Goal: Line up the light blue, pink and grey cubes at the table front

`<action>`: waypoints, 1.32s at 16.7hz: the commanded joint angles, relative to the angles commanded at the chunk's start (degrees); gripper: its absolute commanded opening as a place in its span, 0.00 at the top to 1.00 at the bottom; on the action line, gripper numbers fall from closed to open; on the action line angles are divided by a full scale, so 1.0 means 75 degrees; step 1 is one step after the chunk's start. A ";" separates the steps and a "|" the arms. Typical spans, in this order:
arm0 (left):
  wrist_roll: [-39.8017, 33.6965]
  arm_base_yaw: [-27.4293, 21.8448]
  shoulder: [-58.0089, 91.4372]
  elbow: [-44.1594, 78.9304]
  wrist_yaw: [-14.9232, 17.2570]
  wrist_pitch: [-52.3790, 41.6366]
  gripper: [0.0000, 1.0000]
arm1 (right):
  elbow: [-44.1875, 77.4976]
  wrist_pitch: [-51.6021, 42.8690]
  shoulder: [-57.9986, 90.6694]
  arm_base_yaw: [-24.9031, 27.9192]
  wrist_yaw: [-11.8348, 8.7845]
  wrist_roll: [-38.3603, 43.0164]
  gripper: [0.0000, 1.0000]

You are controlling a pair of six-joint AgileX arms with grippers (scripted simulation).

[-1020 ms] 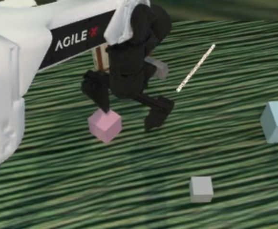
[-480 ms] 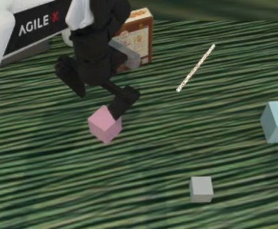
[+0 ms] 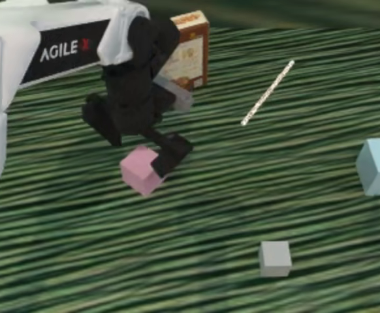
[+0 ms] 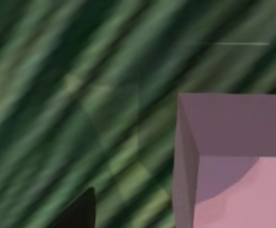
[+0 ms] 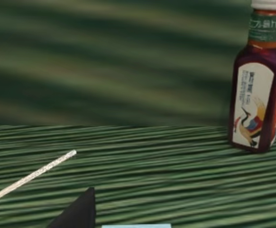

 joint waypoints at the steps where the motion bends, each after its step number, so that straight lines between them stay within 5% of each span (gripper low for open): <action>1: 0.0006 0.0004 0.0101 -0.0209 0.0000 0.0320 0.00 | 0.0000 0.0000 0.0000 0.0000 0.0000 0.0000 0.00; 9: 0.0022 0.0016 0.0389 -0.0794 0.0004 0.1175 0.00 | 0.0000 0.0000 0.0000 0.0000 0.0000 0.0000 0.00; 22: 0.0022 0.0016 0.0389 -0.0794 0.0004 0.1175 0.98 | 0.0000 0.0000 0.0000 0.0000 0.0000 0.0000 0.00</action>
